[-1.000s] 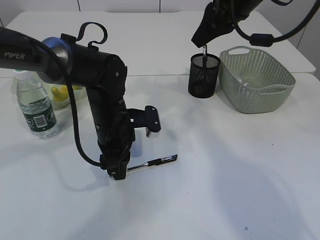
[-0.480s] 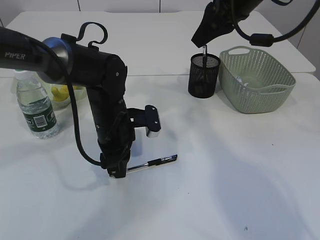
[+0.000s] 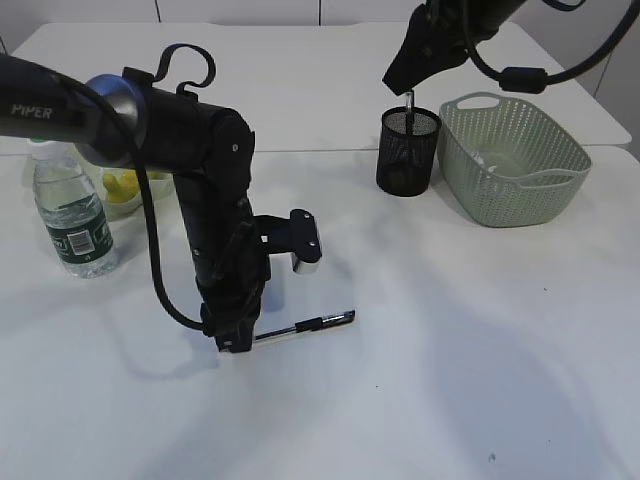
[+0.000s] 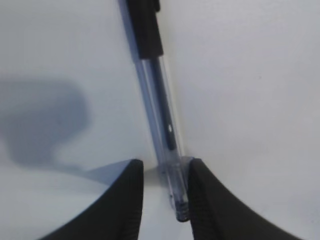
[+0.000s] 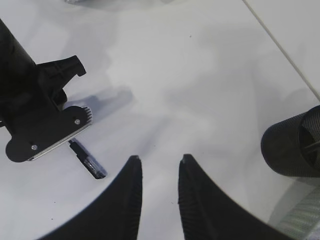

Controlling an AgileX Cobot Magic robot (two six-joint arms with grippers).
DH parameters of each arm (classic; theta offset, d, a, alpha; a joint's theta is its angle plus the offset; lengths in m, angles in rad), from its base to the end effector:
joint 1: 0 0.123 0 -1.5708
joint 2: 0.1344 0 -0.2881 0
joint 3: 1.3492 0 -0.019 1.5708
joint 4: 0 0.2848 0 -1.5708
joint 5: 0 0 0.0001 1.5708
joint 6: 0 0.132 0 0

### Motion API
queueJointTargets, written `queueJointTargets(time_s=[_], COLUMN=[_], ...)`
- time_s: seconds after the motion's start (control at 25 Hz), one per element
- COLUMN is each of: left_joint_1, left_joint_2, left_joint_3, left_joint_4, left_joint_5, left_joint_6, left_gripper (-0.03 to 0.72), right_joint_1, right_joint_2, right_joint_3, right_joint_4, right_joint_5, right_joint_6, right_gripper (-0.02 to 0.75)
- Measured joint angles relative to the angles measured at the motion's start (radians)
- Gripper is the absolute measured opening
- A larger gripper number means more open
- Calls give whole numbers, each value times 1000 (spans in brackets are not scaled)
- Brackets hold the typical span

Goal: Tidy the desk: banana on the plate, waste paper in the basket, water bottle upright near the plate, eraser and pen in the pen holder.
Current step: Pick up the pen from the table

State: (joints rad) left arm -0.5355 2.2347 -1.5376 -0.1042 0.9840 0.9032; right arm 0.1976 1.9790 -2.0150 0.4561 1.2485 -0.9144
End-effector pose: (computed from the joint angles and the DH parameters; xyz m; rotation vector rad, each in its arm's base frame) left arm 0.3793 -0.2384 0.0450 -1.9933 -2.4152 0.1392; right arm 0.4640 0.1492 0.3171 -1.2930 2.1949 0.3624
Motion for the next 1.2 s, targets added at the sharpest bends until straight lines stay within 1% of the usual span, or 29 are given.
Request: queueJointTargets(time_s=[0.04, 0.2, 0.28, 0.4, 0.64, 1.2], left_joint_1=[0, 0, 0, 0, 0, 0], left_joint_2=[0, 3, 3, 3, 4, 4], left_joint_3=[0, -2, -2, -4, -4, -7], left_joint_4=[2, 7, 7, 2, -63, -71], left_joint_5=[-2, -9, -11, -11, -11, -11], left_joint_6=[0, 0, 0, 0, 0, 0], left_gripper=[195, 83, 60, 55, 54, 43], right_joint_1=[0, 0, 0, 0, 0, 0], right_joint_2=[0, 0, 0, 0, 0, 0], right_joint_3=[0, 0, 0, 0, 0, 0], right_joint_4=[0, 0, 0, 0, 0, 0], right_joint_5=[0, 0, 0, 0, 0, 0], right_joint_6=[0, 0, 0, 0, 0, 0], right_gripper=[193, 193, 193, 193, 193, 193])
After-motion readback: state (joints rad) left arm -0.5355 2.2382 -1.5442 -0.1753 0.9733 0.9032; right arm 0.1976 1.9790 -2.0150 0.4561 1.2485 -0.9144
